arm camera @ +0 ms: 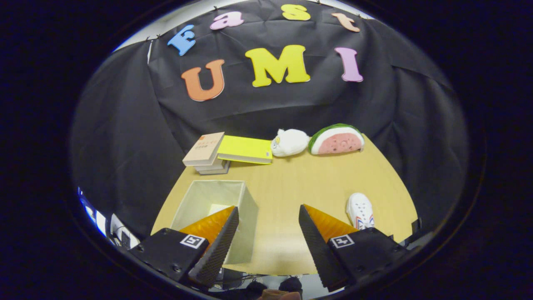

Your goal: Open the storage box then place both shoes into the box .Put the left shoe in first, then the right shoe, with the right side of both shoes facing outward in a uniform manner.

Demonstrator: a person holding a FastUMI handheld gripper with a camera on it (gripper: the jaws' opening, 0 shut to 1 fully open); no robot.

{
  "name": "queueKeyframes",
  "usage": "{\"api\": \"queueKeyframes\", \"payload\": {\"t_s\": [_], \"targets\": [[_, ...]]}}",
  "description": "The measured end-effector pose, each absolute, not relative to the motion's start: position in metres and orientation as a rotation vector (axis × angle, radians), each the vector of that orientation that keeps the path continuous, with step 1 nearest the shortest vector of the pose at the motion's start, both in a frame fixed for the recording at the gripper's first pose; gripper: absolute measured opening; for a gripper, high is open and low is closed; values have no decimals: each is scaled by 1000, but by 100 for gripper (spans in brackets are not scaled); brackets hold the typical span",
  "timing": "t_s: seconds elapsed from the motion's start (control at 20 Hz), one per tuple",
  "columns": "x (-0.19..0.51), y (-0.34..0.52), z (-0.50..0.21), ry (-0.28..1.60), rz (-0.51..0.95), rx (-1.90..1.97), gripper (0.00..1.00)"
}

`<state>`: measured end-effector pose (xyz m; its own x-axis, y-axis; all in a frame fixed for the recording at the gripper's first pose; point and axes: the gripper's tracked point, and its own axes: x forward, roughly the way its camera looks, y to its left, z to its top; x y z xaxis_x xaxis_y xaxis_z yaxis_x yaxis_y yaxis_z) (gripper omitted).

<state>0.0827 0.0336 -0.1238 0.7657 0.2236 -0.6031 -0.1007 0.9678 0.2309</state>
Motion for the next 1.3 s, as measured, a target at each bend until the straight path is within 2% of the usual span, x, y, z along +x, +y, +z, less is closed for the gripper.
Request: {"api": "queueKeyframes", "payload": {"t_s": [0.6, 0.95, 1.3], "targets": [[84, -165, -192, 716, -36, 186, 94], [99, -233, -260, 833, -39, 96, 94], [121, -231, -352, 1056, 56, 119, 94]]}}
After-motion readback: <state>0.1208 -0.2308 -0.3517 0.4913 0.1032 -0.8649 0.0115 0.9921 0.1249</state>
